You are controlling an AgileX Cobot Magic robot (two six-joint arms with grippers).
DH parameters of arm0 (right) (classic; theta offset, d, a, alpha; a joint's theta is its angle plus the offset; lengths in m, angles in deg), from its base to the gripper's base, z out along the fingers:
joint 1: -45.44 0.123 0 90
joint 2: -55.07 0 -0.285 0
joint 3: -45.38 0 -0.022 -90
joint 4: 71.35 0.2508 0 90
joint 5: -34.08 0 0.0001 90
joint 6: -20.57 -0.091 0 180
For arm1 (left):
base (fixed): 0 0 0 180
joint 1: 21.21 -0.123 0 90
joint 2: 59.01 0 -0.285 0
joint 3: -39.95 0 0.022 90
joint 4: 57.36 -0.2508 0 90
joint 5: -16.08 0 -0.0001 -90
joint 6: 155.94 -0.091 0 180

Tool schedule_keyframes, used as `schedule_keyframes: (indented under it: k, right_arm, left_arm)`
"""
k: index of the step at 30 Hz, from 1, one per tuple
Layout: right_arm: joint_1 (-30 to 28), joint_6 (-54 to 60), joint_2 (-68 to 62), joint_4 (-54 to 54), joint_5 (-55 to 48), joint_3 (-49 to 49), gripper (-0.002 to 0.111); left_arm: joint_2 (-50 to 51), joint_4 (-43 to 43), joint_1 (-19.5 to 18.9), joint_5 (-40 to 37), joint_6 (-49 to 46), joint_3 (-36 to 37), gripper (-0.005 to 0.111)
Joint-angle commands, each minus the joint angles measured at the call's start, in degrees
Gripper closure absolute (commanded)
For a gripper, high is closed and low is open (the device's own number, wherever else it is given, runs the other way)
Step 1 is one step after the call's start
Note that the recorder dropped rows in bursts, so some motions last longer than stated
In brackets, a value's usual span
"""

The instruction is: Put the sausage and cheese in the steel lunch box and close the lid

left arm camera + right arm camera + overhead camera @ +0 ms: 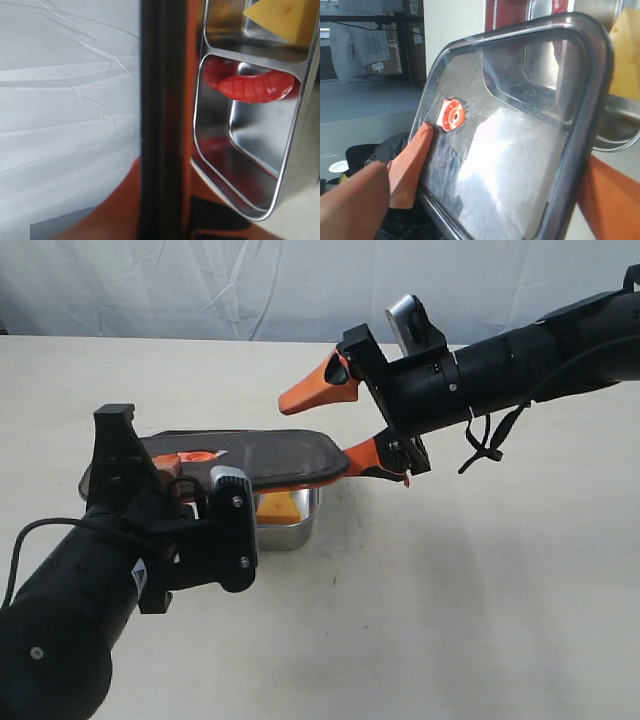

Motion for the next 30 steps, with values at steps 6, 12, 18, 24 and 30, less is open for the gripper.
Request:
schedule_keyframes:
  k: [6,12,18,24,30]
  right_arm:
    - [1.4,-0.8,0.5,2.3,-6.5,0.5,0.022]
    - [1.4,-0.9,0.5,2.4,-6.5,0.5,0.095]
    - [1.4,3.3,0.5,2.6,-6.5,0.5,0.109]
    - [2.0,8.2,0.5,2.3,-2.8,0.5,0.109]
    - [3.9,9.6,0.5,2.6,-1.1,0.5,0.109]
  left_arm:
    - [0.1,-6.2,0.8,4.7,-0.1,-0.6,0.107]
    - [0.1,-6.2,0.8,5.1,-0.1,-0.6,0.107]
    - [0.1,-6.2,0.8,5.2,2.1,-0.6,0.107]
    - [0.1,-5.4,0.8,7.8,6.8,-0.6,0.106]
    - [0.1,-3.8,0.8,9.3,9.1,-0.6,0.083]
